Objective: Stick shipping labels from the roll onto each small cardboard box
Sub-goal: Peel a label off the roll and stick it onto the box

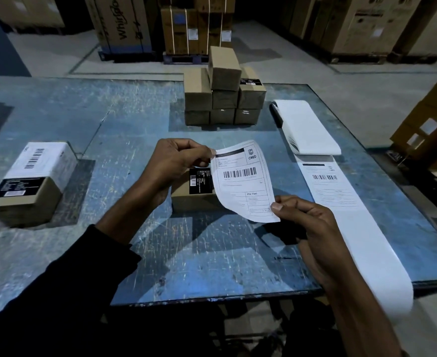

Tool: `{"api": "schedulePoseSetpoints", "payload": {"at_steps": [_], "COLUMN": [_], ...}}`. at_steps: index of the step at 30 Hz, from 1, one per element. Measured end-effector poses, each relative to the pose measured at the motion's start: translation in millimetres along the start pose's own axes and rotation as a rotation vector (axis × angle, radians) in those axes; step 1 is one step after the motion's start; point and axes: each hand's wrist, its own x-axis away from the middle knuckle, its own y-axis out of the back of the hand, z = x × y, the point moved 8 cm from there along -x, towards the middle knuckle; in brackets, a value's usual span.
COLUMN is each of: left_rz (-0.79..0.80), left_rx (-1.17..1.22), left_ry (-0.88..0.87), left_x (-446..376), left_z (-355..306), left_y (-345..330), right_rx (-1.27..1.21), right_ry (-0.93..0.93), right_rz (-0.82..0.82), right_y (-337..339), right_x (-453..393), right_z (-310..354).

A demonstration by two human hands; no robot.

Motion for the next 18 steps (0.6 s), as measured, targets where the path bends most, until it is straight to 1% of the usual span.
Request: {"api": "schedulePoseSetpoints", "payload": {"at_steps": [7, 18], "left_rz": [-0.003, -0.037], "left_rx": [0.047, 0.009], "left_ry": [0.051, 0.061], "left_x": [-3.4, -7.0], "left_z": [10.0, 16.8], "left_y": [-4.0, -3.0], "right_rx": [0.068, 0.118], "right_ry": [-0.030, -0.054], "right_rz": [-0.017, -0.022], "right_y": [-2.6, -1.3], "right_x": [-1.7, -4.8], "right_z": [1.0, -1.8]}}
